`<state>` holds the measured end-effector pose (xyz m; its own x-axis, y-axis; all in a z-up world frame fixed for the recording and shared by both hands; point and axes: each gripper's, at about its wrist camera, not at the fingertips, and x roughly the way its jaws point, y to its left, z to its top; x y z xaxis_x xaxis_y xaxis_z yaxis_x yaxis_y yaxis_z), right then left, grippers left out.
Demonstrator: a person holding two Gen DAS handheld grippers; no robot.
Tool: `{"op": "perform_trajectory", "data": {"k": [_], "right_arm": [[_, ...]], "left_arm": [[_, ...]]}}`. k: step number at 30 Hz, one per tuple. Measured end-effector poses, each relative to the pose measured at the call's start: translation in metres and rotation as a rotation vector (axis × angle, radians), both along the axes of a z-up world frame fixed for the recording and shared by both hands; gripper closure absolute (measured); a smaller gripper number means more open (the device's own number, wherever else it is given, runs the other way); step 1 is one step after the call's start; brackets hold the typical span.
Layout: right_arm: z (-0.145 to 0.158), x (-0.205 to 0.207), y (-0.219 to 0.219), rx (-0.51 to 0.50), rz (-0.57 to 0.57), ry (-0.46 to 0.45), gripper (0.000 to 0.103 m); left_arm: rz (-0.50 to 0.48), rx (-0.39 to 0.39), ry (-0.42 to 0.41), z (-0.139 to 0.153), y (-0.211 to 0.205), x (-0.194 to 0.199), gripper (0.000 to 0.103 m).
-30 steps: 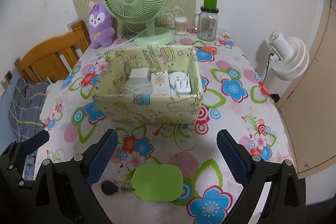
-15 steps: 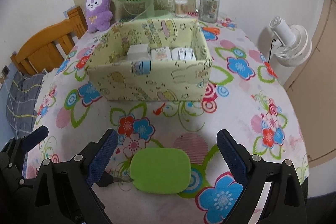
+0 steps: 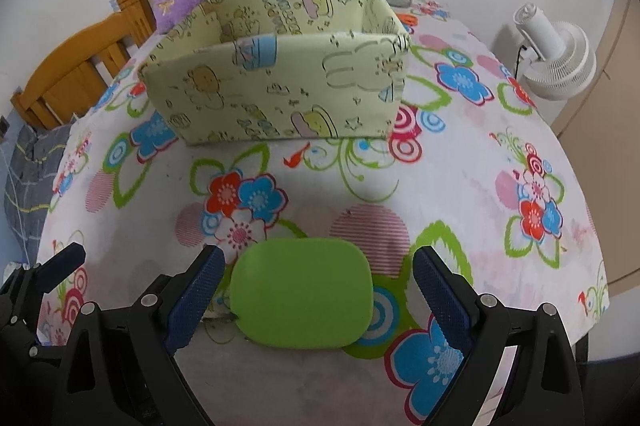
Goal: Organize rigid objects
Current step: 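Lower the right tool toward the green rounded lid while the left tool approaches the black key fob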
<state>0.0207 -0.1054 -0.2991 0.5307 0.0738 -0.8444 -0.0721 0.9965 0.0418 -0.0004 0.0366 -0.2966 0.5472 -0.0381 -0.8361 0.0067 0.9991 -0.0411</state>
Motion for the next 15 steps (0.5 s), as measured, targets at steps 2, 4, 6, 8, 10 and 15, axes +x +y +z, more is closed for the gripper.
{"op": "perform_trajectory", "data": {"k": [2,4,6,8,10,15], "right_arm": [[-0.004,0.0,0.0,-0.003,0.001,0.011,0.006],[-0.008,-0.001,0.001,-0.007,0.003,0.016,0.006],[-0.011,-0.002,0.002,-0.009,0.005,0.02,0.006],[-0.014,-0.002,0.004,-0.011,0.007,0.025,0.006],[-0.017,-0.002,0.005,-0.014,0.01,0.031,0.006],[-0.022,-0.005,0.007,-0.02,0.019,0.044,0.006]], "left_arm": [[0.001,-0.004,0.006,-0.004,0.0,-0.002,0.0],[0.006,-0.014,0.017,-0.007,0.0,-0.003,0.0],[0.007,-0.023,0.027,-0.011,0.0,-0.004,0.001],[0.009,-0.02,0.026,-0.013,0.0,-0.006,0.002],[0.005,-0.018,0.027,-0.015,0.0,-0.007,0.003],[-0.02,0.013,0.017,-0.019,-0.001,-0.011,0.01]]}}
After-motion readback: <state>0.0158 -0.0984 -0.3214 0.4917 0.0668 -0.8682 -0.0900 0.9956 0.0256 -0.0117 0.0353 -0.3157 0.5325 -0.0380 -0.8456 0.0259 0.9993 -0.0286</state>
